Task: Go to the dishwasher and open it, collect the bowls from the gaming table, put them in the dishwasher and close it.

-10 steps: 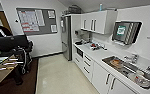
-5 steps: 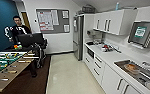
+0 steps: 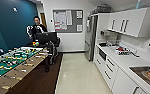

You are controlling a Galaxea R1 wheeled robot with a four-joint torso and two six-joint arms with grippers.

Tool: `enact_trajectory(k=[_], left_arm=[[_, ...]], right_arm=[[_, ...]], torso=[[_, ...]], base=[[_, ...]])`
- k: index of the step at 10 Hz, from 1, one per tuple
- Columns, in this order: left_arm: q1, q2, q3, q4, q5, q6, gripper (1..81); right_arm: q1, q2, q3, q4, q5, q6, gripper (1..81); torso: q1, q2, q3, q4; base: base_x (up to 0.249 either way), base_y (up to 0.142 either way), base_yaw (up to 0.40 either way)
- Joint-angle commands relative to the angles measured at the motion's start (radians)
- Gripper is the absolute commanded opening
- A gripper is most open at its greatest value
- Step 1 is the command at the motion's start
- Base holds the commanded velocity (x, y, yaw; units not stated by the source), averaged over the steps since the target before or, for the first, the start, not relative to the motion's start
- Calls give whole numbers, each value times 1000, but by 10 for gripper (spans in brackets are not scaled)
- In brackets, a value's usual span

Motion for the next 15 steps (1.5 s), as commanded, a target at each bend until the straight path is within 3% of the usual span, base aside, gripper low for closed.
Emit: enact_trajectory(k=[1,15], left_arm=[[-36,-6,2,10,51,4,811],[-33,9,-5,13,51,6,811]], right_arm=[[33,-13,9,-8,-59,-7,811],[33,-3,-8,-11,-30,-5,811]], torso=[[0,0,0,0],[0,0,0,0]], base=[[0,0,365],[0,0,365]])
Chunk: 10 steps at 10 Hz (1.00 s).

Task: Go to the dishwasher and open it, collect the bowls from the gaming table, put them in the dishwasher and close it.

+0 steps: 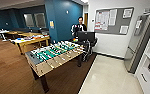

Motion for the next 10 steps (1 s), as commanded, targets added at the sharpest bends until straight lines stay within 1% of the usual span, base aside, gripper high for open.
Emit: enact_trajectory(k=[1,4,10], left_arm=[[-33,-9,1,11,53,6,811],[-33,-8,1,13,53,6,811],[-33,12,-25,17,53,6,811]], right_arm=[[35,-5,-4,-11,-58,-5,811],[35,10,-29,-12,-58,-7,811],[35,12,-30,-17,-58,-7,811]], torso=[[0,0,0,0],[0,0,0,0],[0,0,0,0]], base=[[0,0,366],[0,0,365],[0,0,365]])
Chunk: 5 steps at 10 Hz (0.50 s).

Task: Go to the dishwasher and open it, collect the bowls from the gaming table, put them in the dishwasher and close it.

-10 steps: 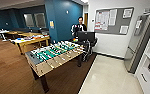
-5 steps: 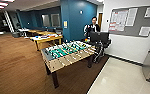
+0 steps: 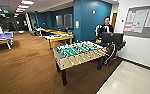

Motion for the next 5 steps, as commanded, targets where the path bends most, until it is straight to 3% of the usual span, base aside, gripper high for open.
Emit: enact_trajectory(k=[1,5], left_arm=[[-34,-6,2,14,56,5,811],[-32,-6,2,14,57,5,811]], right_arm=[[38,-7,5,-14,-56,-5,811],[38,4,-7,-15,-56,-5,811]], torso=[[0,0,0,0],[0,0,0,0]], base=[[0,0,365],[0,0,365]])
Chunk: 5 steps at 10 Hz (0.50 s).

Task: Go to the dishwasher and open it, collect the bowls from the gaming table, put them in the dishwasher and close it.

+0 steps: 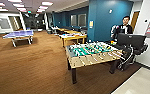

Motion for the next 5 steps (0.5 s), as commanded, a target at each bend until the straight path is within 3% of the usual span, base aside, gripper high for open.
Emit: enact_trajectory(k=[1,5], left_arm=[[-38,-5,5,13,52,5,811],[-38,-4,2,12,54,5,811]], right_arm=[[34,-7,-4,-10,-59,-4,811],[34,-3,-8,-14,-59,-4,811]], torso=[[0,0,0,0],[0,0,0,0]], base=[[0,0,365],[0,0,365]])
